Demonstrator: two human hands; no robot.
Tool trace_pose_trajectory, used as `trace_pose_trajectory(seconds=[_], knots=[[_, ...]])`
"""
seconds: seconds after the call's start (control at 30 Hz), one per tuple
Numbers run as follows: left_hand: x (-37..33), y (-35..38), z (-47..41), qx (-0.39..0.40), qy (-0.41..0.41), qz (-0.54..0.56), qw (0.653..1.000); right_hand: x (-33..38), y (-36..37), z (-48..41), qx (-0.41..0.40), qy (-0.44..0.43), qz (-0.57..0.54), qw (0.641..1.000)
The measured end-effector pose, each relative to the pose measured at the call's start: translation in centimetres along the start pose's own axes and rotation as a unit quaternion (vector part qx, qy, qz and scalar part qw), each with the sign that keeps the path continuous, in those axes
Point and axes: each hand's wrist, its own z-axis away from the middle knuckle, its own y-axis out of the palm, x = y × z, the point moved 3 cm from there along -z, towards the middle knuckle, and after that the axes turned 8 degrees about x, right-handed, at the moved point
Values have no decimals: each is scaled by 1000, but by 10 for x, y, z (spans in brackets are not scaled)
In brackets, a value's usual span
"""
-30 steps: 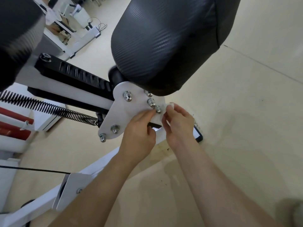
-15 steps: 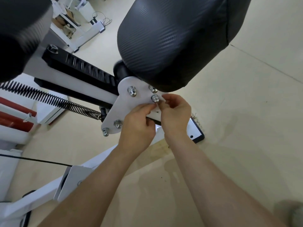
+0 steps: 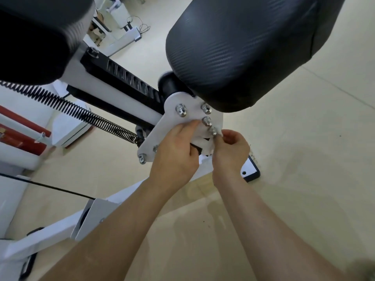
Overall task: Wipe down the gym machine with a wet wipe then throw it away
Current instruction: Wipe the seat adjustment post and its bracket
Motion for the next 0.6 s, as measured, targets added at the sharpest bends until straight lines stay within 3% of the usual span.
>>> trace_pose_trajectory(seconds=[0.2, 0.27, 0.37, 0.47, 0.6], knots=[[5, -7, 4, 23, 1, -4, 1000, 25, 12, 6, 21, -93, -31, 995], [4, -8, 7, 30, 10, -20, 999, 18, 12, 7, 14, -73, -45, 996], [6, -5, 9, 44, 19, -43, 998, 0, 6, 3, 5, 29, -74, 997], [9, -4, 8, 55, 9, -33, 998, -12, 14, 26, 89, 83, -99, 988], [8, -23, 7, -32, 41, 9, 999, 14, 26, 54, 175, 31, -197, 964]])
